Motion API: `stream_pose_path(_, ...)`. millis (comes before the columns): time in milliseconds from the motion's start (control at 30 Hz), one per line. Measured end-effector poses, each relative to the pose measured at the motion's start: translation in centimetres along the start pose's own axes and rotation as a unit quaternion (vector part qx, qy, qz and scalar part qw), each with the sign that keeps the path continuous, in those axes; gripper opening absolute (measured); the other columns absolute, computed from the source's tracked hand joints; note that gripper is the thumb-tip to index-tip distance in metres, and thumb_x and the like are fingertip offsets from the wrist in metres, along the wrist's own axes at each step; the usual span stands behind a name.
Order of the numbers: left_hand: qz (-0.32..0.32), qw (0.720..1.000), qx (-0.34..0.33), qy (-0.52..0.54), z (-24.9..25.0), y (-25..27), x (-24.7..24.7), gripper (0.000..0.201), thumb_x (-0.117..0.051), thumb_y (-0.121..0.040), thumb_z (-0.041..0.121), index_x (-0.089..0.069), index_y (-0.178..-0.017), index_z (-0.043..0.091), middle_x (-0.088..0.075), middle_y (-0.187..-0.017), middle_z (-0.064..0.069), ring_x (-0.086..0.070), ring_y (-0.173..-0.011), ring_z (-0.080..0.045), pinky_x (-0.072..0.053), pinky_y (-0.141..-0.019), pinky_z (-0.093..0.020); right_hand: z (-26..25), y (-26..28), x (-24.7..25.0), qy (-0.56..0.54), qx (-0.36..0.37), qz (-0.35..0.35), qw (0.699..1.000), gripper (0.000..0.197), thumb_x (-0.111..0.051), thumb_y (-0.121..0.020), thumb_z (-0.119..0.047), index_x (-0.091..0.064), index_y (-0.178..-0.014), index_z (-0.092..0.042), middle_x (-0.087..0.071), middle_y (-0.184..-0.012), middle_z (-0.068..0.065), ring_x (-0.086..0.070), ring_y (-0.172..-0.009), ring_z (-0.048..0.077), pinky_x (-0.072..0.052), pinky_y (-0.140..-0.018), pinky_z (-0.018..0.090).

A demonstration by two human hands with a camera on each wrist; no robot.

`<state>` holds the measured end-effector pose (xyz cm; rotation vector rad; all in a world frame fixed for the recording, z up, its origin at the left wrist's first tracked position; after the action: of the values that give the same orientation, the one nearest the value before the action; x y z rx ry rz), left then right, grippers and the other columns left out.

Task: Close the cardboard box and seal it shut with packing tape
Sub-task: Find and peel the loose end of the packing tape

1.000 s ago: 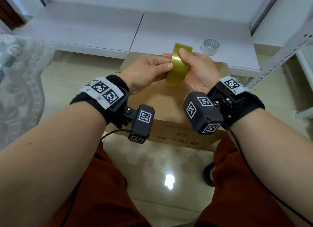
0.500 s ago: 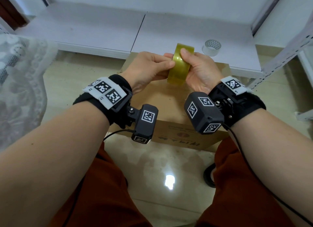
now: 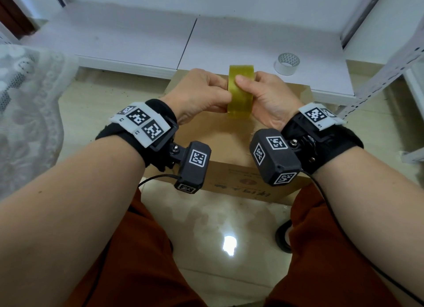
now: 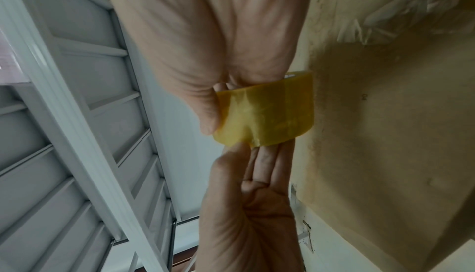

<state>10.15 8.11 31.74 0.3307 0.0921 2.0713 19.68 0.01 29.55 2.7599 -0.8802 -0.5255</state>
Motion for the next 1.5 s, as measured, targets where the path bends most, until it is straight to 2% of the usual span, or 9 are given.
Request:
stream_pose_path(67,-0.011,1.000,0.000,0.000,0.10,0.13,-0.22,0.017,-0.061,-0.081,-0.010,-0.070,-0.083,0.004,-0.071,-0.066,0.002,-0.071,-0.076,-0.017,-0.059,-0.079,-0.029,-0.06,-0.05,0.15,-0.003,0.004,0.002,1.000,0.013,-0.059,-0.090,-0.004,-0.048,-0.088,-0.009,-0.058,-0.110,0.023,-0.059,-0.101,0.035,-0.048,-0.092,0.058)
stream_pose_path(267,0.011,1.000,0.022,0.019,-0.57,-0.29,0.12,0.020,-0.067,-0.080,-0.002,-0.066,-0.098,-0.011,-0.070,-0.098,-0.023,-0.071,-0.089,-0.030,-0.059,-0.084,-0.039,-0.24,0.06,-0.01,0.006,0.016,-0.007,1.000,0.012,-0.058,-0.092,-0.005,-0.049,-0.086,-0.010,-0.062,-0.091,0.011,-0.062,-0.087,0.024,-0.051,-0.088,0.048)
stream_pose_path(367,0.015,0.999,0.025,0.024,-0.46,-0.20,0.12,0.003,-0.064,-0.081,-0.001,-0.064,-0.084,-0.002,-0.067,-0.085,-0.016,-0.068,-0.080,-0.023,-0.059,-0.081,-0.038,-0.24,0.14,-0.16,0.016,0.018,-0.011,1.000,0.011,-0.058,-0.091,-0.005,-0.049,-0.086,-0.009,-0.062,-0.090,0.011,-0.061,-0.085,0.024,-0.051,-0.088,0.048)
stream_pose_path(467,0.021,0.999,0.017,0.018,-0.30,-0.15,0.18,0.013,-0.062,-0.080,-0.004,-0.061,-0.072,0.006,-0.065,-0.075,-0.009,-0.068,-0.073,-0.019,-0.060,-0.076,-0.034,-0.22,0.16,-0.36,0.015,0.022,-0.018,0.999,0.010,-0.058,-0.090,-0.004,-0.050,-0.088,-0.009,-0.062,-0.092,0.012,-0.061,-0.087,0.025,-0.050,-0.089,0.050)
stream_pose_path(800,0.012,0.999,0.000,0.037,-0.32,-0.29,-0.14,0.018,-0.067,-0.081,-0.003,-0.069,-0.099,-0.007,-0.072,-0.096,-0.020,-0.070,-0.086,-0.025,-0.058,-0.084,-0.035,-0.64,0.29,-0.25,0.004,0.045,-0.017,0.999,0.009,-0.056,-0.092,-0.002,-0.053,-0.090,-0.010,-0.064,-0.100,0.013,-0.062,-0.096,0.029,-0.051,-0.090,0.052)
stream_pose_path(1000,0.033,0.999,0.007,0.041,-0.35,-0.29,0.26,0.015,-0.055,-0.086,-0.003,-0.069,-0.092,0.001,-0.069,-0.078,-0.008,-0.065,-0.067,-0.015,-0.058,-0.072,-0.026,-0.42,0.13,-0.11,-0.007,0.027,-0.012,1.000,0.008,-0.056,-0.092,-0.005,-0.049,-0.094,-0.005,-0.062,-0.096,0.016,-0.061,-0.093,0.029,-0.051,-0.091,0.052)
stream_pose_path(1133,0.000,0.997,0.011,0.071,-0.13,-0.04,-0.07,0.021,-0.066,-0.085,0.007,-0.069,-0.102,-0.004,-0.074,-0.084,-0.012,-0.071,-0.078,-0.020,-0.057,-0.088,-0.037,-0.30,-0.02,0.03,-0.009,0.022,-0.004,1.000,0.012,-0.059,-0.091,-0.007,-0.048,-0.097,-0.005,-0.062,-0.102,0.017,-0.060,-0.101,0.031,-0.049,-0.095,0.053)
stream_pose_path(1333,0.032,0.998,-0.004,0.057,-0.47,-0.26,-0.03,0.020,-0.068,-0.084,0.002,-0.070,-0.102,-0.006,-0.073,-0.096,-0.019,-0.072,-0.088,-0.027,-0.059,-0.082,-0.036,-0.39,0.26,-0.33,0.005,0.028,-0.012,1.000,0.007,-0.056,-0.093,-0.007,-0.050,-0.096,-0.006,-0.063,-0.103,0.016,-0.063,-0.095,0.029,-0.053,-0.085,0.053)
stream_pose_path(1500,0.082,0.996,-0.016,0.041,-0.54,-0.54,0.72,0.011,-0.059,-0.086,-0.003,-0.067,-0.093,-0.003,-0.068,-0.088,-0.019,-0.066,-0.076,-0.023,-0.059,-0.079,-0.036,-0.58,0.49,-0.50,-0.013,0.020,-0.001,1.000,0.043,-0.055,-0.093,-0.007,-0.040,-0.129,0.011,-0.059,-0.109,0.024,-0.060,-0.098,0.033,-0.051,-0.091,0.053)
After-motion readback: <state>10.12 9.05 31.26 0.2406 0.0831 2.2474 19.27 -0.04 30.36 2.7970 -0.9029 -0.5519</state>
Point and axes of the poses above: each hand's wrist, its own y-axis away from the middle knuckle, its own x-axis out of the back of the hand, z = x × y, the point moved 6 cm from there along -y, towards the middle knuckle
